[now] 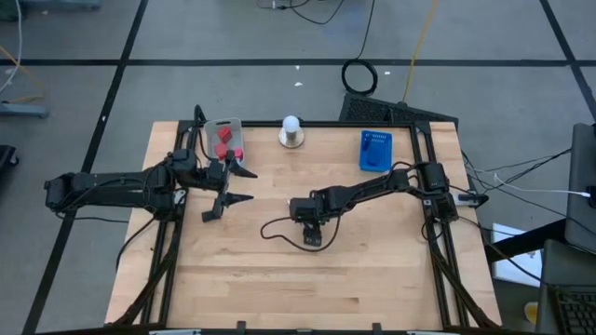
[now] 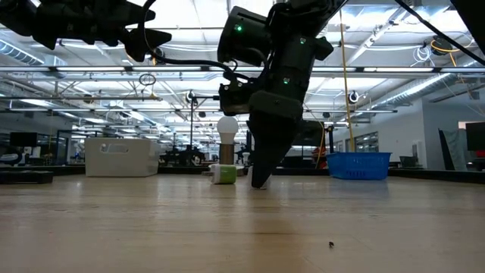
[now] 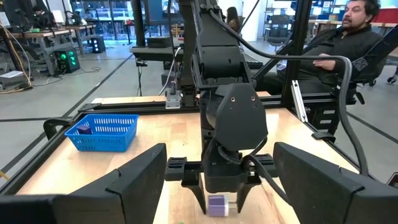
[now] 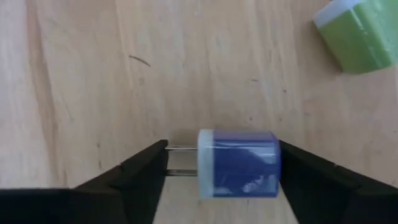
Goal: Pick & Place Office items
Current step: Put the violet charger adapter into the gray bin
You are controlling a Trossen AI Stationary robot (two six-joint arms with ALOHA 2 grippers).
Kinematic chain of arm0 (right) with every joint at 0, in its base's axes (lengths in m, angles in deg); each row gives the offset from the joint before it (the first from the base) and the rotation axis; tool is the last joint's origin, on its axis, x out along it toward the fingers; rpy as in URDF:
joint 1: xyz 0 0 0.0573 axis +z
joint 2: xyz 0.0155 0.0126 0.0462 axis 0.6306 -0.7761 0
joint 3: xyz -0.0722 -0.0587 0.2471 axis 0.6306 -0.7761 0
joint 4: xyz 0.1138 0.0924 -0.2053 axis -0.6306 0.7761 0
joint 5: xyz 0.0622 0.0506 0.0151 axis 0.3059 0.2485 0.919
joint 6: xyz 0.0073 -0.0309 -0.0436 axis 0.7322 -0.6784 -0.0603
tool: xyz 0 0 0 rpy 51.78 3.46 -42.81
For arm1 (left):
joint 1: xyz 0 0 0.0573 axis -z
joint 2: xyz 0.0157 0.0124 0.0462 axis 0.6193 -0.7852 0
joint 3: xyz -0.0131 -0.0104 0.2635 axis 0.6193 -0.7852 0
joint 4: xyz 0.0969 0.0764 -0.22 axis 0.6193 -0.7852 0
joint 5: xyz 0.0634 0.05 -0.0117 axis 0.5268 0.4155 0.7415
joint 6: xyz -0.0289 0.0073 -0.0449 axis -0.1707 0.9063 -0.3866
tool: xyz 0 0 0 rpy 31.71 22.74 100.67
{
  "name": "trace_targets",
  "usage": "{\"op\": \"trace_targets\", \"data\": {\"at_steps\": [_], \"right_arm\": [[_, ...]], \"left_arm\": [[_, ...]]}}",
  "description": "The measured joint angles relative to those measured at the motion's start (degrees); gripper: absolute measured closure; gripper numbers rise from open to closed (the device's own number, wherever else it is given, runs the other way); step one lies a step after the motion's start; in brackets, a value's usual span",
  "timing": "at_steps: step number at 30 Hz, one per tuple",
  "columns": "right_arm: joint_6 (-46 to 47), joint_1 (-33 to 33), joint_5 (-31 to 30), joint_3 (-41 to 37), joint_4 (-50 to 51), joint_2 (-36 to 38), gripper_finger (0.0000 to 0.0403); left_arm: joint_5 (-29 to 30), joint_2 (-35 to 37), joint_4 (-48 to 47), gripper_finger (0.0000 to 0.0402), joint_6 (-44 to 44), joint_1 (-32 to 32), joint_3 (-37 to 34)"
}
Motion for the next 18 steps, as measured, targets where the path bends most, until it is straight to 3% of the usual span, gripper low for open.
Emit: {"op": "trace_targets", "data": {"at_steps": [4,18], "right_arm": [[0.7,0.0,-0.2,0.0,-0.2,0.0,0.0177],[0.9,0.0,0.4,0.0,-0.1,0.2,0.0177]], "left_arm": [[0.0,0.0,0.0,0.0103,0.0,0.0,0.0],[0.0,0.0,-0.1,0.0103,-0.4,0.0,0.0]]}}
